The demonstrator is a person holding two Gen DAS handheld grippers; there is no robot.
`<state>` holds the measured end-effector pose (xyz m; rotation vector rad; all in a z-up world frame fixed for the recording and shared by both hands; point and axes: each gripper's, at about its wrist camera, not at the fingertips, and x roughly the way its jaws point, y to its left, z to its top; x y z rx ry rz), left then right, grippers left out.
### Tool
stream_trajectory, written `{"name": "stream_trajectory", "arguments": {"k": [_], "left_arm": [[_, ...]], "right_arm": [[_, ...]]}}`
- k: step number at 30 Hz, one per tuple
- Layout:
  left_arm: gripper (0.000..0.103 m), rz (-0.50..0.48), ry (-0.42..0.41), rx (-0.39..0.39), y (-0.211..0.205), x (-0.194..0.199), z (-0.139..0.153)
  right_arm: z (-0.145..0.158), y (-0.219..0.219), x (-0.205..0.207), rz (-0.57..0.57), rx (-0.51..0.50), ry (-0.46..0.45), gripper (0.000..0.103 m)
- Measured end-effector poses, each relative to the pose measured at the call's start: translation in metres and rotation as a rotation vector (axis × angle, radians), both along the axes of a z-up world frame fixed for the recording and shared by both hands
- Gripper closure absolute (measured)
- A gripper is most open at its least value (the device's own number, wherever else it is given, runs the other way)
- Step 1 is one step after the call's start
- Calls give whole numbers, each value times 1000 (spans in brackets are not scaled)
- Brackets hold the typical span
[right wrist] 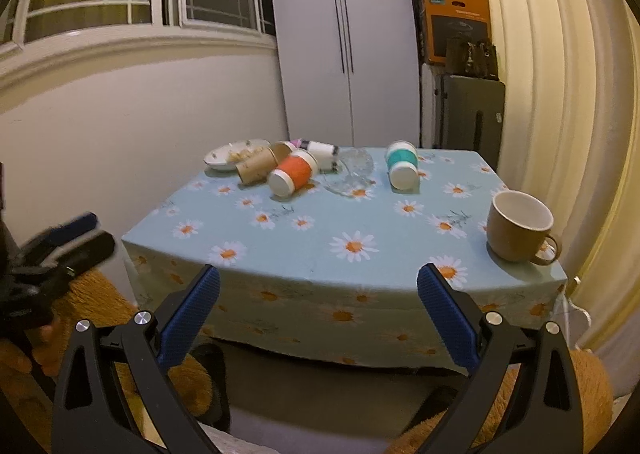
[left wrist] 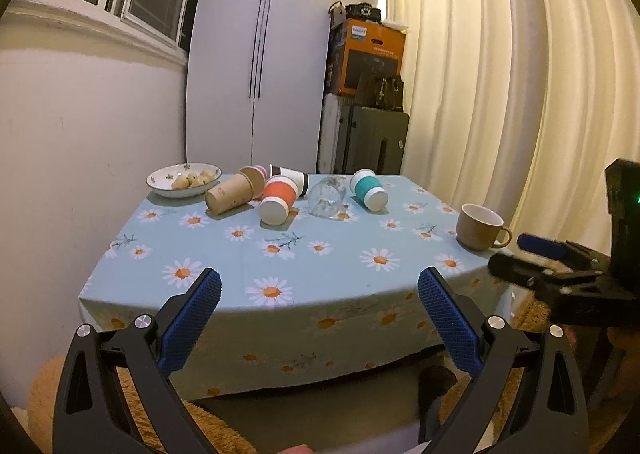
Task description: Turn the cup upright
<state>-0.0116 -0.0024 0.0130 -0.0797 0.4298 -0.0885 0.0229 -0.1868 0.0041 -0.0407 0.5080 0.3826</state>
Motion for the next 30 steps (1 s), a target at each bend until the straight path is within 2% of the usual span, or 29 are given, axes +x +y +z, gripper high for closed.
{"name": "stream_trajectory", "arguments": {"k": [5, 8, 12, 17, 19, 21, 25, 27, 30], "left_arm": [[7, -13, 62, 7, 5, 20, 2], [7, -16, 116, -16, 15, 41, 2], [7, 17, 218, 35, 23, 76, 1], [7, -15, 287, 18, 32, 120, 9], [7, -20, 285, 5, 34, 133, 16], [7, -40, 288, 8, 34, 151, 24], [7, -49, 320, 21, 40, 196, 33], [7, -47, 346, 61, 45, 221, 31], [8, -64, 408, 18, 56, 258, 24]], "right_arm": [[12, -2, 11, -8, 8, -12, 5], [13, -4, 32, -15, 22, 44, 5], [16, -7, 64, -34, 40, 76, 5], [28, -2, 101, -29, 53, 89, 5], [34, 3, 123, -22, 63, 112, 5], [38, 10, 150, -7, 76, 164, 5], [36, 12, 205, 4, 180, 293, 5], [33, 8, 232, -4, 243, 354, 5], [26, 3, 264, -20, 322, 442, 5]]}}
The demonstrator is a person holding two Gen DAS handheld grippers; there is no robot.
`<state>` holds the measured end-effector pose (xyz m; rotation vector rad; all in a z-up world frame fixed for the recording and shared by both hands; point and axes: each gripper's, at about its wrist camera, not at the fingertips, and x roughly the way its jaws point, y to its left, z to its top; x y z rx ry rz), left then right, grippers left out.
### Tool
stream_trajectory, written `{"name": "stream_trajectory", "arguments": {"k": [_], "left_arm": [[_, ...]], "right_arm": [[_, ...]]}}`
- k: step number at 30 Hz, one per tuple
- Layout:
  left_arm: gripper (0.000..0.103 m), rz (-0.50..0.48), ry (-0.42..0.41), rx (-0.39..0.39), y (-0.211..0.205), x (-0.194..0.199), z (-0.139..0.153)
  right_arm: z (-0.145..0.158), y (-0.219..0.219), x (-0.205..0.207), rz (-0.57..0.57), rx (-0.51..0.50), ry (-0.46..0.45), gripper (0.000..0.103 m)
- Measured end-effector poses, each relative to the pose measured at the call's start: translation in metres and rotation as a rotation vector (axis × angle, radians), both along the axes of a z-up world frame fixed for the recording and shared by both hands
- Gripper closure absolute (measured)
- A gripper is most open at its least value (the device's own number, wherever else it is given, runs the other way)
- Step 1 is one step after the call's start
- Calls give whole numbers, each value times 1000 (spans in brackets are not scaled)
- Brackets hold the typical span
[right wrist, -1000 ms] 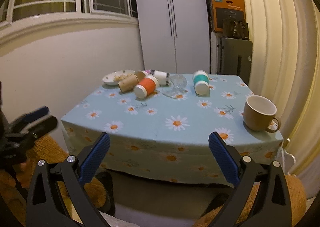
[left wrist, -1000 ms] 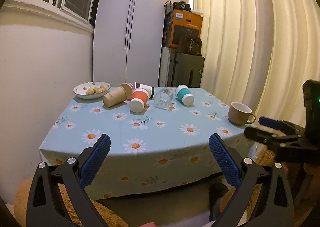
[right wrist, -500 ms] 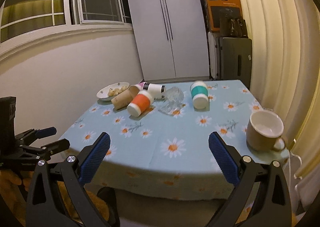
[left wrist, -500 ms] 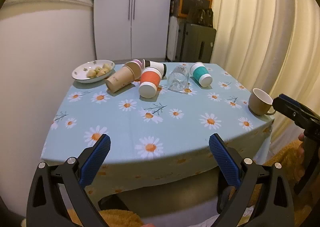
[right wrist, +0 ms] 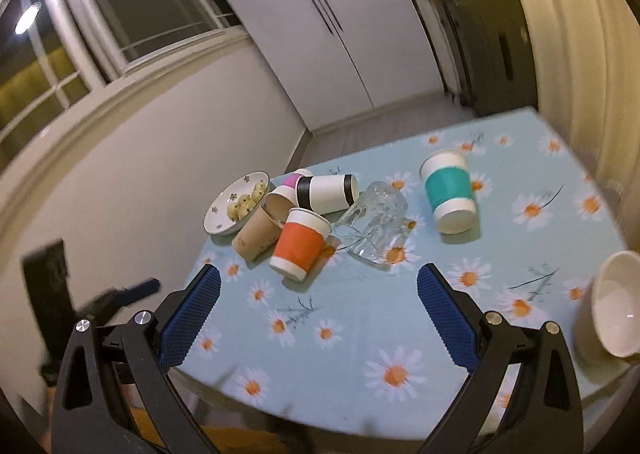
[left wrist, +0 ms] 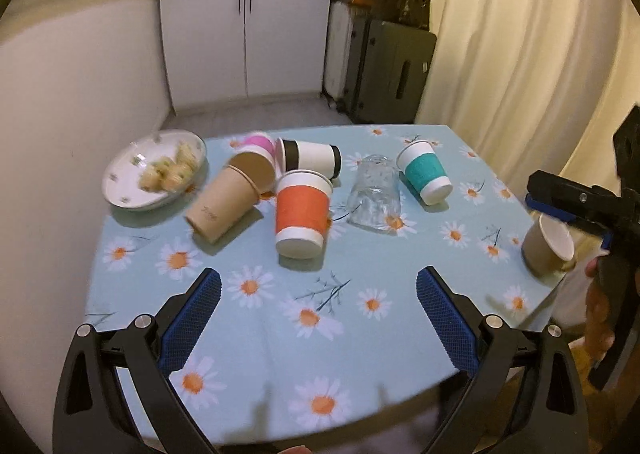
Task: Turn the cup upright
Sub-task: 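Reach the left tool to the fallen orange-banded cup and grasp it, then rotate the held cup upright with the left tool, set it down, open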
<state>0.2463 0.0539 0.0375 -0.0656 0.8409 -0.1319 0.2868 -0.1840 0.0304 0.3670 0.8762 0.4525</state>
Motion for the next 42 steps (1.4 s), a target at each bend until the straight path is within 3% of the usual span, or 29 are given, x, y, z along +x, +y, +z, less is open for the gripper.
{"name": "stream_trajectory", "arguments": {"k": [8, 16, 21, 26, 29, 33, 36, 42], "left_arm": [[8, -30, 169, -22, 5, 84, -28], [8, -5, 327, -27, 2, 143, -55], [13, 6, 423, -20, 2, 166, -70], [14, 7, 464, 32, -2, 179, -84], [25, 3, 489, 64, -5, 185, -96], [31, 2, 508, 108, -7, 189, -104], [39, 1, 519, 108, -7, 190, -106], [40, 11, 520, 103, -7, 189, -107]], "right_arm": [[-28, -7, 38, 11, 32, 125, 6], [-67, -30, 47, 22, 175, 295, 11], [-63, -27, 48, 43, 128, 302, 12], [-64, -31, 45, 47, 151, 322, 12], [-68, -33, 43, 57, 166, 350, 12], [-64, -36, 43, 58, 166, 346, 12], [-64, -37, 43, 57, 171, 350, 12], [-63, -39, 41, 51, 180, 364, 12]]}}
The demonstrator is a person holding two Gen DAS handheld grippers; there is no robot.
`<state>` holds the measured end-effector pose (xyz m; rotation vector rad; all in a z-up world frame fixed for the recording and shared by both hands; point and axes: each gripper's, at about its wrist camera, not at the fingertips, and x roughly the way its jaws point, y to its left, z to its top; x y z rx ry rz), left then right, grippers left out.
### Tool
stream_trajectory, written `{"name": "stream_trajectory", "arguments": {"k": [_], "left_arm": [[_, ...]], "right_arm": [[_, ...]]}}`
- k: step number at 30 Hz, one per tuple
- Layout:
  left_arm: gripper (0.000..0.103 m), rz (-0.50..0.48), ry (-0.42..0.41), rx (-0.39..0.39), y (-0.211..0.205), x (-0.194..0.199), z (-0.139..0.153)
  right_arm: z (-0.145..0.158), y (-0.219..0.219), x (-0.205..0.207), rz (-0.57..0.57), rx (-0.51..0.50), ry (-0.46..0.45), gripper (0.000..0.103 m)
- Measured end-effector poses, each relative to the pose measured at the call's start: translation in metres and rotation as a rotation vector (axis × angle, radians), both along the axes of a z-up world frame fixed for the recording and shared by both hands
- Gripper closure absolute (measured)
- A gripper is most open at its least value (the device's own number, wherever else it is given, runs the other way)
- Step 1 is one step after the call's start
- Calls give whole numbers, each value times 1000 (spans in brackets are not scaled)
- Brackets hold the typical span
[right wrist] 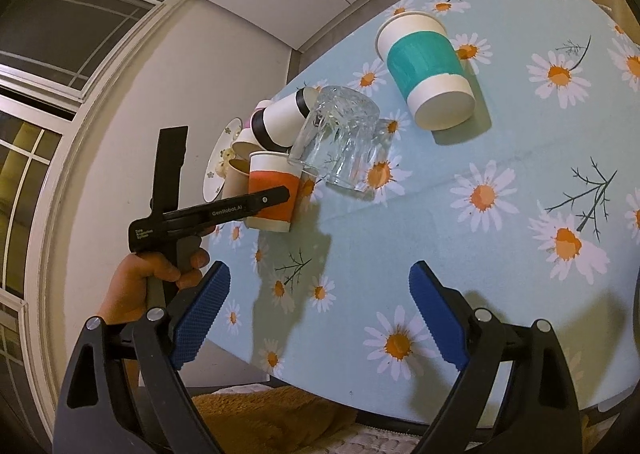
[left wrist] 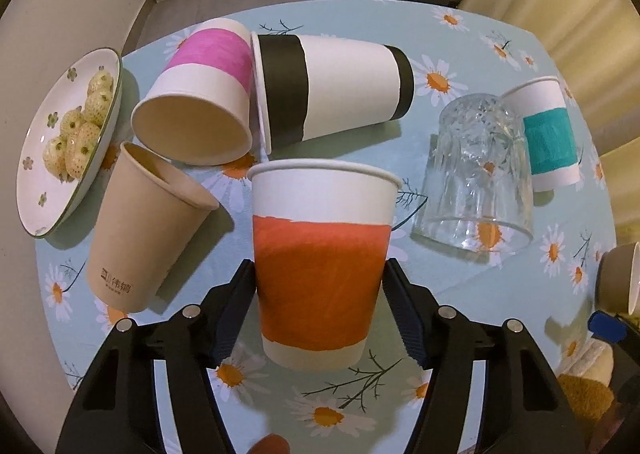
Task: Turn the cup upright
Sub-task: 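Rotate the held cup upright with the left tool, set it down, open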
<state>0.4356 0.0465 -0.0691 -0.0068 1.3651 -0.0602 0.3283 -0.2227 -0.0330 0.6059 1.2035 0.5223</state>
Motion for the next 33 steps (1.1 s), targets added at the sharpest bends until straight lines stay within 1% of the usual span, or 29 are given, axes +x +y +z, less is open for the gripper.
{"name": "stream_trajectory", "arguments": {"k": [5, 10, 12, 13, 14, 16, 17, 18, 20, 22, 26, 30, 33], "left_arm": [[41, 8, 3, -2, -1, -5, 2], [41, 15, -13, -19, -2, -23, 19], [41, 30, -16, -51, -4, -34, 27], [41, 39, -15, -73, -3, -39, 29], [41, 60, -7, -111, -3, -48, 32], [41, 76, -2, -144, -4, -60, 35], [41, 86, 2, -163, -6, -70, 37], [41, 95, 5, -177, -7, -77, 36], [41, 122, 12, -209, -7, -89, 36], [41, 156, 23, -256, -10, -101, 32], [41, 195, 54, -300, -28, -126, 23], [41, 196, 40, -253, -46, -137, 17], [41, 236, 39, -245, -53, -144, 10]], "right_arm": [[4, 0, -2, 7, 6, -13, 12], [5, -1, -3, 21, 24, -10, 12], [7, 0, -6, 32, 25, -7, 12], [8, 0, -7, 36, 26, -4, 12], [9, 0, -8, 41, 30, -1, 12], [10, 1, -12, 60, 39, 15, 12], [10, 1, -13, 67, 53, 26, 12], [8, 0, -14, 75, 99, 51, 12], [7, -4, -17, 67, 144, 77, 12], [7, -9, -18, 61, 180, 93, 12], [10, -19, -22, 39, 229, 107, 12], [12, -24, -23, 26, 244, 114, 12], [13, -26, -27, 20, 289, 128, 12]]}}
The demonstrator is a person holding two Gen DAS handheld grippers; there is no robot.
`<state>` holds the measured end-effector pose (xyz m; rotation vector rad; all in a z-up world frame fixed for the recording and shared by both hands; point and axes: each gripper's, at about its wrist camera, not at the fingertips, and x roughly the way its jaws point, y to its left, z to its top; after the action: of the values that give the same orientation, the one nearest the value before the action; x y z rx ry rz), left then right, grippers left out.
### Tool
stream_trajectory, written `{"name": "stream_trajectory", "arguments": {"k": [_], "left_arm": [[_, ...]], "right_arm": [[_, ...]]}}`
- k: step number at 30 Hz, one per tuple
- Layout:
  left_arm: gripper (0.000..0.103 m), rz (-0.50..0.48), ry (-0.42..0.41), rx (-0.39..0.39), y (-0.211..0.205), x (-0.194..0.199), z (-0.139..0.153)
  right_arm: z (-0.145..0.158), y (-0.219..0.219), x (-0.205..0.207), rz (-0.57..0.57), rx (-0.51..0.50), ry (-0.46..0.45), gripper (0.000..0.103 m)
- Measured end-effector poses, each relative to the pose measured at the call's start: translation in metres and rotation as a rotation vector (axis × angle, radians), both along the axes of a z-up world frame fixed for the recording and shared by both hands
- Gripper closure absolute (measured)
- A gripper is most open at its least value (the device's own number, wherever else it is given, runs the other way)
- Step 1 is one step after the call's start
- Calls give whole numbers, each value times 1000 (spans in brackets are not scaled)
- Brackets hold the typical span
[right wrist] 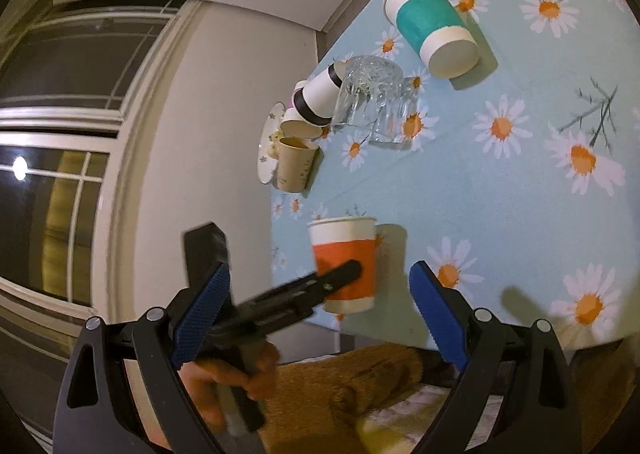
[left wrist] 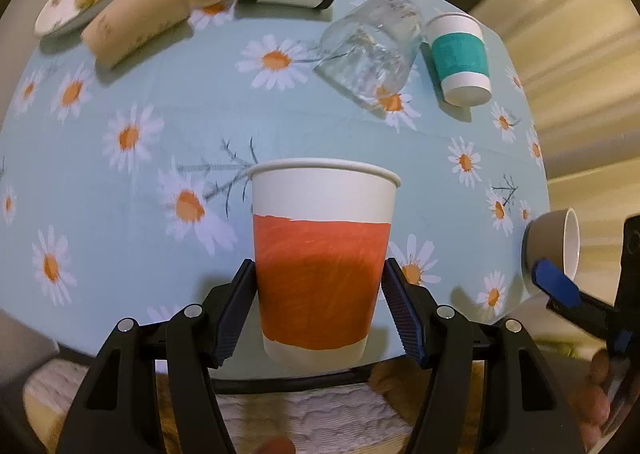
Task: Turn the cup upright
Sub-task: 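Rotate the held cup upright with the left tool, set it down, open, then close the right tool around the upright orange-banded cup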
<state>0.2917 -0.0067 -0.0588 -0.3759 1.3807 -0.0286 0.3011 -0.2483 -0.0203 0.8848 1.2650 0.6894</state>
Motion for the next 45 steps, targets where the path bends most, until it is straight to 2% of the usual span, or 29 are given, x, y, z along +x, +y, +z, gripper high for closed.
{"name": "stream_trajectory", "arguments": {"k": [3, 6, 8, 14, 17, 19, 25, 30, 35, 40, 45], "left_arm": [[41, -2, -21, 38, -8, -4, -2], [40, 15, -29, 58, -8, -4, -5], [40, 16, -27, 103, -10, -1, -7], [39, 17, -23, 116, -10, 0, -9], [24, 8, -21, 136, -12, 0, -8], [24, 22, -20, 148, -9, -1, -7], [24, 11, -18, 112, 1, -9, -1], [24, 0, -60, 81, 7, -27, 13], [24, -19, -99, 45, 20, -60, 21], [24, -41, -138, 6, 31, -92, 20], [24, 7, -173, -35, 46, -128, 12]], "right_arm": [[3, 3, -3, 17, 5, -11, 12], [2, 2, -5, -15, -4, -6, 12], [1, 4, -6, -6, -3, -4, 12], [-3, 13, -8, 30, -8, 9, 12], [-6, 16, -8, 39, -6, 22, 12], [-6, 17, -8, 43, -8, 21, 12], [-10, 17, -6, 42, -18, 25, 12], [-19, 18, -1, 38, -49, 47, 12], [-28, 33, 2, 86, -146, 39, 12], [-32, 60, 7, 154, -299, -25, 12], [-46, 86, 8, 230, -364, -11, 12]]}}
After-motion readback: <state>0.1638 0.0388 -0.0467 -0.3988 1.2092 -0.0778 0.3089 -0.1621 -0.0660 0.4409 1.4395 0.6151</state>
